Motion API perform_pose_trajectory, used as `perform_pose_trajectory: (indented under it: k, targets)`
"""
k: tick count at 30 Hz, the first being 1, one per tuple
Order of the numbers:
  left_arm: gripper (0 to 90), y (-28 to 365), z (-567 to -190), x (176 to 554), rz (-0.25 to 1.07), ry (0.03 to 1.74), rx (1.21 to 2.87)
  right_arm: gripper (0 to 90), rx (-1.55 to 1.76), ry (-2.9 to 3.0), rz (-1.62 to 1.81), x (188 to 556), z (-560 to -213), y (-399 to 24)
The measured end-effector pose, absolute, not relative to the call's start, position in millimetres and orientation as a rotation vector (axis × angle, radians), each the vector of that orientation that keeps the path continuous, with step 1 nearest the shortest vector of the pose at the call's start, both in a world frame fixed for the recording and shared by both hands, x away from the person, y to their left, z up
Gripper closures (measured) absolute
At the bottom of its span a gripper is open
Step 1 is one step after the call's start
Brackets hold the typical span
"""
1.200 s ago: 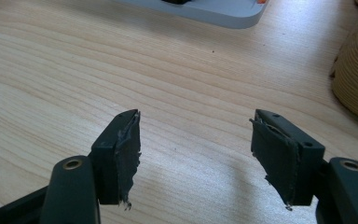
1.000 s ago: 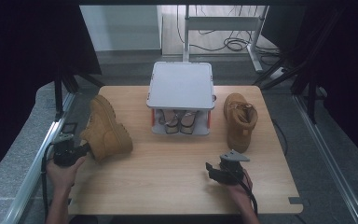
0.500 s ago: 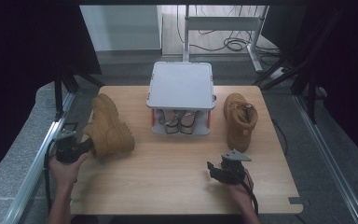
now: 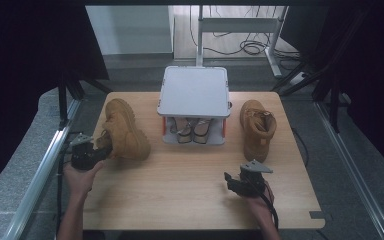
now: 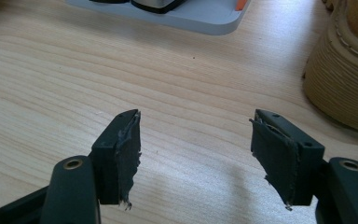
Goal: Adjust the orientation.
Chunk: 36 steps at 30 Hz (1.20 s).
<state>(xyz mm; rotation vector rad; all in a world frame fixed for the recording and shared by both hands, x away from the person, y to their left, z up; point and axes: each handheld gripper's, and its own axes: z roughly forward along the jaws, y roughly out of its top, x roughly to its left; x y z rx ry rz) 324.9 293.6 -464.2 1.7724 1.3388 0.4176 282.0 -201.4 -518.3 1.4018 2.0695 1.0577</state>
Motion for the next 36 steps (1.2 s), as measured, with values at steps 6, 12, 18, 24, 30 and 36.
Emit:
perform_pose_trajectory:
  k: [6, 12, 18, 24, 30, 36]
  targets:
    - [89.4, 265.8, -448.4, 345.4, 0.467, 1.289, 1.843, 33.1, 1.394, 2.058, 1.045, 281.6, -519.1, -200.6]
    - [89.3, 238.3, -440.5, 369.7, 0.473, 1.237, 1.869, 33.2, 1.397, 2.045, 1.045, 281.1, -518.3, -202.4]
    - [87.9, 218.7, -431.1, 379.6, 0.505, 1.193, 1.863, 33.1, 1.400, 2.043, 1.034, 281.0, -519.4, -204.7]
    - [87.4, 225.1, -427.4, 372.2, 0.504, 1.192, 1.837, 33.1, 1.414, 2.034, 1.035, 281.1, -519.5, -207.5]
    - [87.5, 226.2, -418.1, 344.9, 0.531, 1.127, 1.814, 33.1, 1.407, 2.040, 1.033, 281.3, -519.8, -205.6]
    - [87.7, 214.6, -425.7, 326.5, 0.513, 1.095, 1.826, 33.1, 1.405, 2.045, 1.029, 280.7, -519.9, -204.2]
